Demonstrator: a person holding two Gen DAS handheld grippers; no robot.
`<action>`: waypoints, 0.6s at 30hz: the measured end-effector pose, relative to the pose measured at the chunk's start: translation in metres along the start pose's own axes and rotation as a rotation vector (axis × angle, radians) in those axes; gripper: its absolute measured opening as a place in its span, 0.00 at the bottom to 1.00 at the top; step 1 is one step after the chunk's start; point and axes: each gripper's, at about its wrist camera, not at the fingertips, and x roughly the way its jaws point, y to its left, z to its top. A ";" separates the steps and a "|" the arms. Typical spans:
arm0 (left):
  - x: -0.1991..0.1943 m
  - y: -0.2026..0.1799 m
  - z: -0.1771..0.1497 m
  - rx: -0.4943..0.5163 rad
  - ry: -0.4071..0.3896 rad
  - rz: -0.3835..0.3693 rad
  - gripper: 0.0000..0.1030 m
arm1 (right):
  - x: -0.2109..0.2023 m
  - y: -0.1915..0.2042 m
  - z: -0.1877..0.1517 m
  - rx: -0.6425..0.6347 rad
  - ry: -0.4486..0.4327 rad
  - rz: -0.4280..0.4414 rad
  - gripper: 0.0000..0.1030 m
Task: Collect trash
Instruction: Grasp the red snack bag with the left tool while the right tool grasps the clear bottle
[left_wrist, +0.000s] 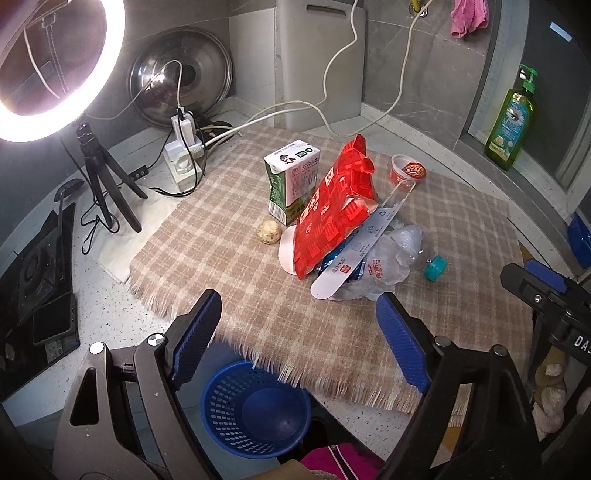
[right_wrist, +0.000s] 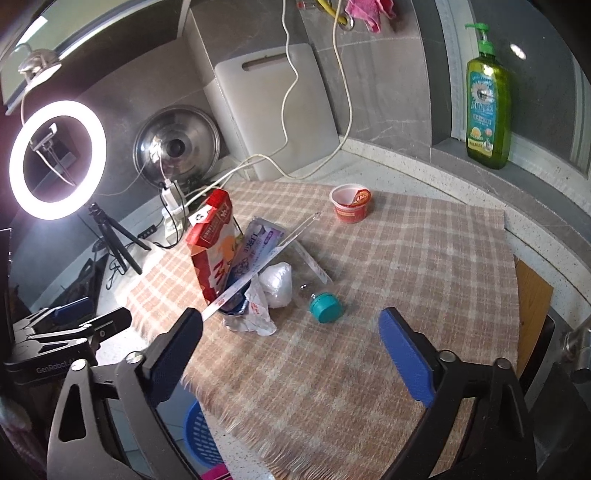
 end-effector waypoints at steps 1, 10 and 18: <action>0.003 -0.002 0.002 0.008 0.001 -0.009 0.83 | 0.004 -0.004 0.001 0.004 0.010 0.002 0.83; 0.030 -0.013 0.018 0.038 0.031 -0.048 0.76 | 0.038 -0.028 0.014 0.029 0.093 0.042 0.66; 0.050 -0.021 0.043 0.045 0.031 -0.082 0.68 | 0.088 -0.036 0.046 0.010 0.186 0.109 0.61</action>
